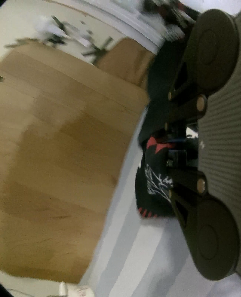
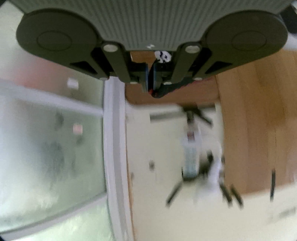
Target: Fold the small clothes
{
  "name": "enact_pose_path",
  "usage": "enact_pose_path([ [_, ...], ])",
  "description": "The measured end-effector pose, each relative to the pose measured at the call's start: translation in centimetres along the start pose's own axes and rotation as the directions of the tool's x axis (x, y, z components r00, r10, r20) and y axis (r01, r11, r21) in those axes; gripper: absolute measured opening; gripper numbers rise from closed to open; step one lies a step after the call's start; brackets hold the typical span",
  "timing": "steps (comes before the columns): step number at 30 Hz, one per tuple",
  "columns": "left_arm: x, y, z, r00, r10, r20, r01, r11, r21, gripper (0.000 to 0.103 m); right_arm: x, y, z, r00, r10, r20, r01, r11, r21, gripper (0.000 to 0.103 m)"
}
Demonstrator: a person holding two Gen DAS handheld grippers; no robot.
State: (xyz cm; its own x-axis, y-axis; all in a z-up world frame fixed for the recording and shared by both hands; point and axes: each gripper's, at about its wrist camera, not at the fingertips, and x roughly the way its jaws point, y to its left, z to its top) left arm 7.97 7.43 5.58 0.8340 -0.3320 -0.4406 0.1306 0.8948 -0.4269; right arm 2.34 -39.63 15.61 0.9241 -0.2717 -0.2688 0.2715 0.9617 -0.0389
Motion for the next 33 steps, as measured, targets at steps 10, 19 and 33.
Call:
enact_pose_path([
  [10, -1.4, 1.0, -2.4, 0.996, 0.048, -0.074, -0.041, 0.995, 0.091, 0.006, -4.2, 9.8, -11.0, 0.932, 0.310, -0.187, -0.361, 0.828, -0.429, 0.045],
  [19, -3.1, 0.7, -1.6, 0.998, 0.023, -0.051, -0.020, 0.997, 0.075, 0.006, 0.4, 20.3, -17.6, 0.926, 0.327, -0.191, -0.342, 0.507, -0.791, 0.044],
  [33, -5.1, -0.9, -0.8, 0.984, 0.148, 0.094, -0.175, 0.819, 0.546, 0.057, 3.7, 10.9, -5.8, 0.929, 0.369, 0.001, -0.333, 0.839, -0.429, 0.004],
])
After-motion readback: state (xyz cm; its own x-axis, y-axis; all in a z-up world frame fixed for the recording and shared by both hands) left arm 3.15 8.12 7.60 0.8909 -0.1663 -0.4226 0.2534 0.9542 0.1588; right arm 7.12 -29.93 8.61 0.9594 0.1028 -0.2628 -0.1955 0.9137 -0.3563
